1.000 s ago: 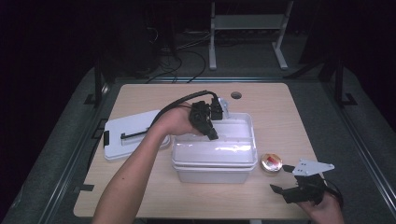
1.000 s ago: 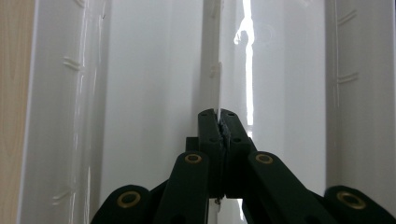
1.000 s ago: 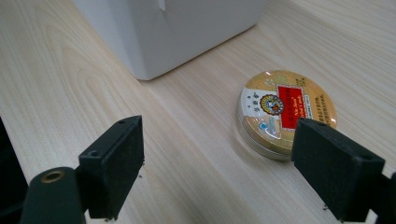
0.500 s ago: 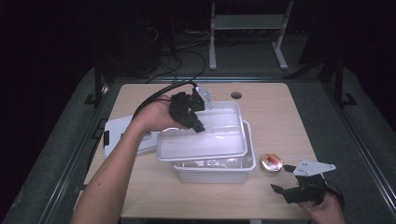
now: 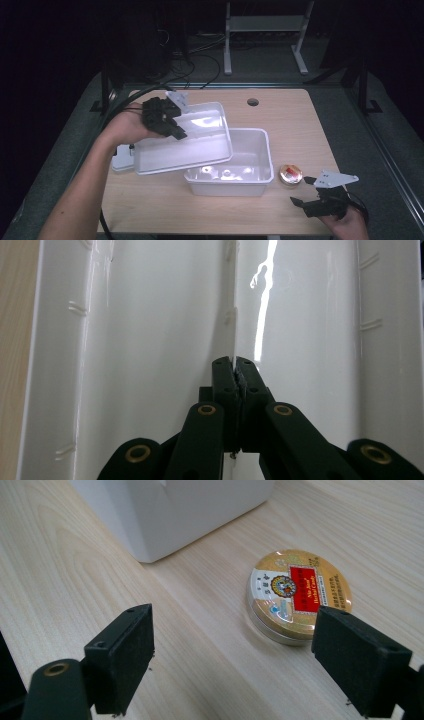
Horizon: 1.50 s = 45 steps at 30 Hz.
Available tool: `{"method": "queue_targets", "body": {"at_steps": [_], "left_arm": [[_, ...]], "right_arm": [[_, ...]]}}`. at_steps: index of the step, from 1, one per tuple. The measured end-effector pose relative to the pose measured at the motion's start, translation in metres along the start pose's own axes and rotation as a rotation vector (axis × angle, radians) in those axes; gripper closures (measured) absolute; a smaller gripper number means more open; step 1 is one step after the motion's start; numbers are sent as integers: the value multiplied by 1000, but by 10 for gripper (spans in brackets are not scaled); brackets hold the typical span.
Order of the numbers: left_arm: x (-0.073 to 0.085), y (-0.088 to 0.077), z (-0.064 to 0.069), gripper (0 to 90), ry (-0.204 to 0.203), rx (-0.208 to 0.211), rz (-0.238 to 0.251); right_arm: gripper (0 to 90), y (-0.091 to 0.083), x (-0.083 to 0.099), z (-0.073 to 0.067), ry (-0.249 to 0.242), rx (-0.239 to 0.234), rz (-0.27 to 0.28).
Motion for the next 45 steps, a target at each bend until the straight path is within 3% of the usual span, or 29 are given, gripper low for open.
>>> {"method": "queue_targets", "body": {"at_steps": [8,25,35,45], "left_arm": [[45,-9,0,892,-68,-24,3],[119,-5,2,891,-176,-27,-11],[152,8,8,891,-228,-8,-14],[168,32,12,891,-241,-2,-53]], "right_arm": [[167,0,0,1,10,8,-3],[167,2,1,3,11,22,-18],[168,4,0,2,2,26,-27],[168,5,-2,1,-2,36,-28]]}}
Point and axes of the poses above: each handheld gripper's, and its own axes: y roughly forward along the jaws, x roughly out of its underside, z roughly to its right, the point moved 4 cm from there along y, roughly forward along the jaws, and after that the axes turned 12 degrees about -z, right-handed, at the moved point
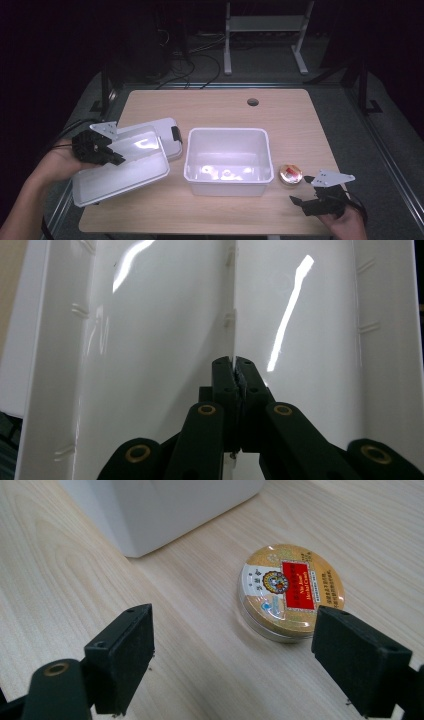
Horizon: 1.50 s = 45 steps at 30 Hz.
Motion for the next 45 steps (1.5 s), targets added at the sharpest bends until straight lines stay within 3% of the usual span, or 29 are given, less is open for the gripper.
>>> {"method": "queue_targets", "body": {"at_steps": [9,15,21,31,45], "left_arm": [[3,28,3,891,6,12,-24],[-3,61,13,891,21,39,-42],[-7,83,20,891,37,54,-53],[-10,104,30,891,62,63,-72],[-12,126,34,889,57,69,-56]], "right_arm": [[168,0,0,1,1,0,1],[171,-1,1,1,-4,1,2],[171,-1,1,1,-4,1,2],[171,-1,1,1,-5,-1,0],[171,3,3,-1,-18,-18,-39]]}}
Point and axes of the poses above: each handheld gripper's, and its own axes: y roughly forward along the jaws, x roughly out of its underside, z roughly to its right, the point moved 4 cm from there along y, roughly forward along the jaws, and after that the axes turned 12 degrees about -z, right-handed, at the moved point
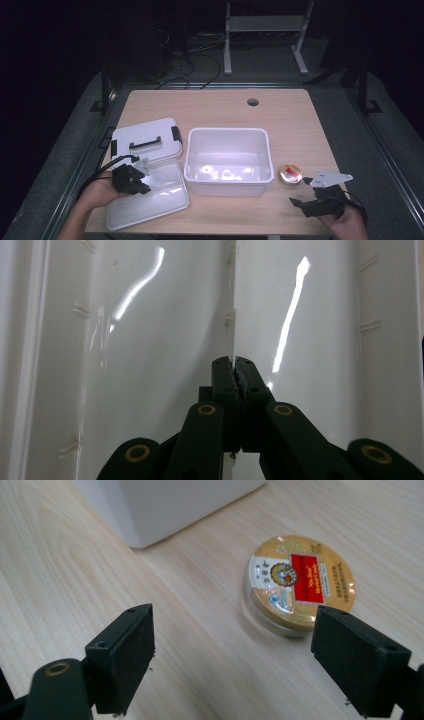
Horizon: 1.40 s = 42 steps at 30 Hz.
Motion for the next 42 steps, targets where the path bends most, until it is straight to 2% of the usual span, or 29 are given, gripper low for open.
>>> {"method": "queue_targets", "body": {"at_steps": [2,7,10,14,21,23,28,32,33,34,36,39,42], "left_arm": [[0,3,0,889,5,0,-6],[0,1,0,859,-5,7,23],[0,-5,1,791,-3,-9,29],[-2,-17,2,679,3,-36,63],[-7,-28,5,528,-39,-79,155],[-6,-29,5,494,-46,-98,163],[-3,-30,7,379,-74,-101,191],[4,-35,10,308,-127,-135,296],[5,-35,11,302,-132,-131,310],[6,-34,10,295,-135,-131,299],[8,-34,9,278,-153,-158,266],[9,-35,10,266,-147,-158,278],[10,-34,11,248,-154,-163,276]], "right_arm": [[171,1,0,-1,-6,1,-7],[171,1,0,-1,-6,-6,-28],[171,1,1,2,-3,-14,-39],[171,-4,0,7,2,-12,-50],[170,-9,-12,14,-22,-7,-82],[169,-10,-16,17,-31,-9,-92],[168,-7,-25,24,-52,-15,-119],[168,-3,-33,32,-76,-17,-166],[168,-3,-34,34,-80,-11,-177],[168,-3,-36,37,-78,-6,-187],[167,-4,-38,41,-79,-9,-191],[168,-3,-42,44,-94,-12,-208],[168,1,-46,47,-129,-13,-243]]}}
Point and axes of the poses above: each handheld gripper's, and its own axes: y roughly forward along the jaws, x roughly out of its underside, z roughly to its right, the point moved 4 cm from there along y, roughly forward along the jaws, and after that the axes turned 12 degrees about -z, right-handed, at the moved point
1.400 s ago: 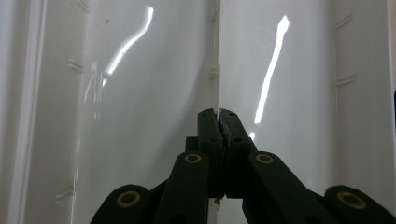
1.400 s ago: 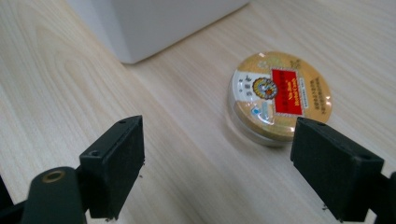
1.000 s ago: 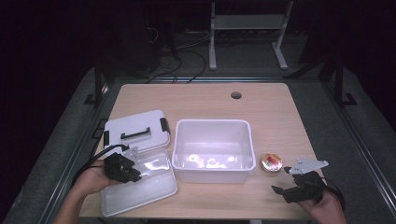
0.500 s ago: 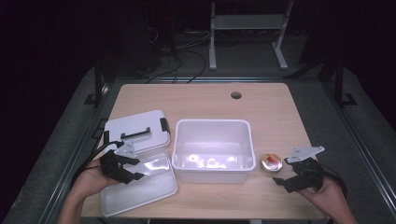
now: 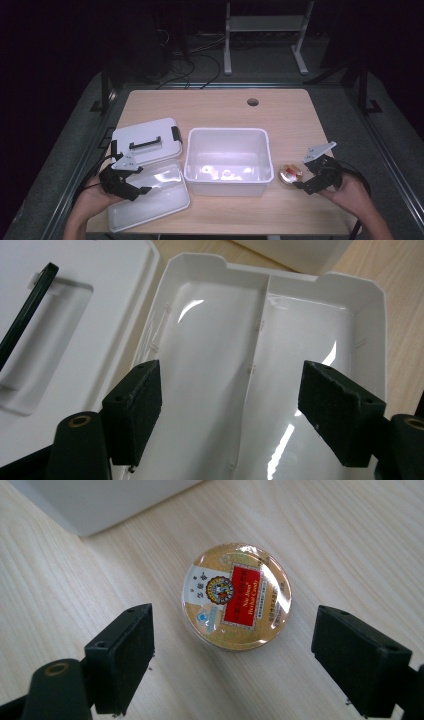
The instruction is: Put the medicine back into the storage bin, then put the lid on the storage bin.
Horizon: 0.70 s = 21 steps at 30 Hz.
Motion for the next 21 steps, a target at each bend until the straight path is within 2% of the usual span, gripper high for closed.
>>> {"method": "queue_targets", "body": {"at_steps": [2,3,7,9,12,16,21], "left_arm": [[0,0,0,243,1,-1,-4],[0,-2,1,237,0,-4,6],[0,-5,1,226,1,-5,22],[0,-6,0,215,-4,-10,27],[1,-6,-3,188,-15,-12,34],[2,-5,-3,182,-14,-11,33],[3,-7,-4,178,-17,-12,43]], "right_arm": [[169,1,-2,1,-19,7,-14],[169,3,-7,3,-59,11,-48],[170,5,-16,8,-125,5,-91],[184,7,-21,9,-145,-24,-114],[177,10,-27,10,-181,-37,-163],[173,16,-33,10,-219,-29,-226],[169,23,-40,11,-266,-21,-260]]}}
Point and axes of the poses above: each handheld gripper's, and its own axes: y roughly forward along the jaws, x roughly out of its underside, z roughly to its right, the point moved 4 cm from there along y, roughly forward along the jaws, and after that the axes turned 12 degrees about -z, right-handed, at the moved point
